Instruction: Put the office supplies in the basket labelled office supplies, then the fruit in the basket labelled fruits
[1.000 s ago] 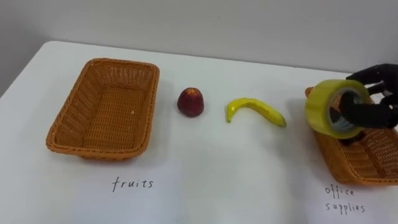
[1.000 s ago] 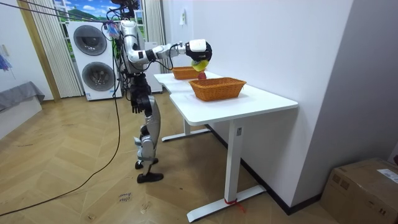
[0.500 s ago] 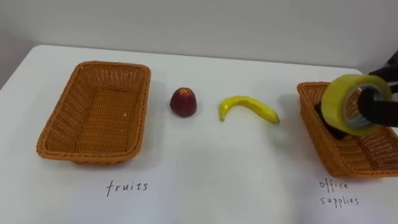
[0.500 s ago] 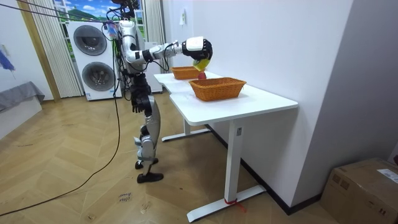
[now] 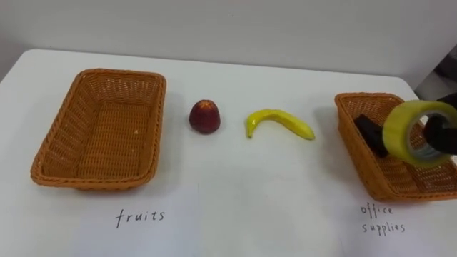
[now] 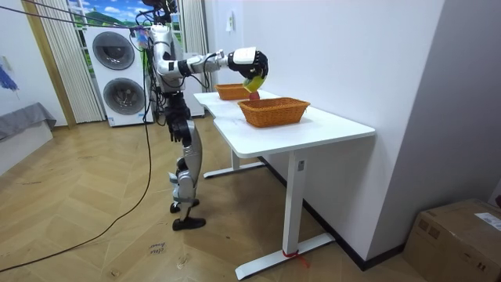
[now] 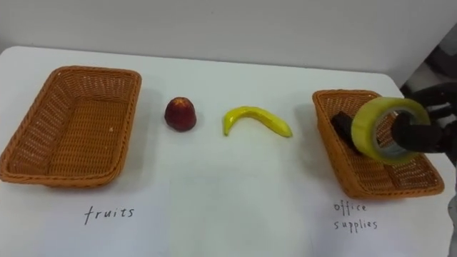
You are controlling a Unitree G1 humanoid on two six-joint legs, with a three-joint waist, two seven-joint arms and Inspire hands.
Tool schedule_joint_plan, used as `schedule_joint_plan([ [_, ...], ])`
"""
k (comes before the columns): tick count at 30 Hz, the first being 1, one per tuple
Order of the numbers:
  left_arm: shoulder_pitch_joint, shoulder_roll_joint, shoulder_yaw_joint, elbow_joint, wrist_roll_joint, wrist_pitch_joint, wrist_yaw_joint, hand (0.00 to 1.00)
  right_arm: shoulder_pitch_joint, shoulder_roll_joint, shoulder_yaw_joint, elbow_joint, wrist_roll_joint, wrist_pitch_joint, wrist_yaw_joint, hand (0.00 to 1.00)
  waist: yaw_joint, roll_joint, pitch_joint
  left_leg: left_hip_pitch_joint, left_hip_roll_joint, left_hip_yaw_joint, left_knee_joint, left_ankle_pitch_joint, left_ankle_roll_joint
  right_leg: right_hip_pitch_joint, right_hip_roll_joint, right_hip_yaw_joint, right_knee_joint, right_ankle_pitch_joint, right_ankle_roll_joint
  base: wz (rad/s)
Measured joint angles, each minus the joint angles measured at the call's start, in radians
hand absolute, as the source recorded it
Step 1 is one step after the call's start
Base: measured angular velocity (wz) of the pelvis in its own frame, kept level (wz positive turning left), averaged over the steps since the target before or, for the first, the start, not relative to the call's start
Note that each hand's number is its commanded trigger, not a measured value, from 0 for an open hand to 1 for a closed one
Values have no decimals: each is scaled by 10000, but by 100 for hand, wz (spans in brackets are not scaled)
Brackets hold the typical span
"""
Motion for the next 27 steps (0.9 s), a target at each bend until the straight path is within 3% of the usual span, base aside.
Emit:
schedule_joint_plan([
  [2, -13, 0, -2, 0, -1, 1, 0, 0, 0, 0, 0, 41, -99, -1, 0, 100, 10, -15, 5, 9, 2, 3, 2, 0, 0, -2, 5, 38, 21, 0, 0, 0],
  [4, -30, 1, -3, 0, -1, 1, -1, 0, 0, 0, 0, 154, -109, -2, 1, 44, 31, -28, 4, 9, 11, 39, 4, 0, -1, 0, 9, 77, 80, -1, -1, -6],
  [6, -31, -1, -10, 0, -18, 3, -13, 0, 0, 0, 2, 294, -118, 11, 1, 0, 44, -6, 23, 9, 19, 106, 22, -2, 2, -16, 9, 131, 114, 0, 0, -9],
  [13, -43, 1, -29, -59, -168, 2, -36, 0, 0, 0, 14, 314, -131, 24, 6, 0, 35, 111, 59, -19, 22, 177, 81, -8, 10, -51, 5, 214, 135, 0, 0, -3],
  [27, -9, -18, -203, 145, -174, 4, -107, 0, -3, -2, 14, 309, -322, 17, 12, 0, 108, 276, 1, 34, 36, 199, 68, -6, 8, -11, 16, 215, 125, -1, -1, 0],
])
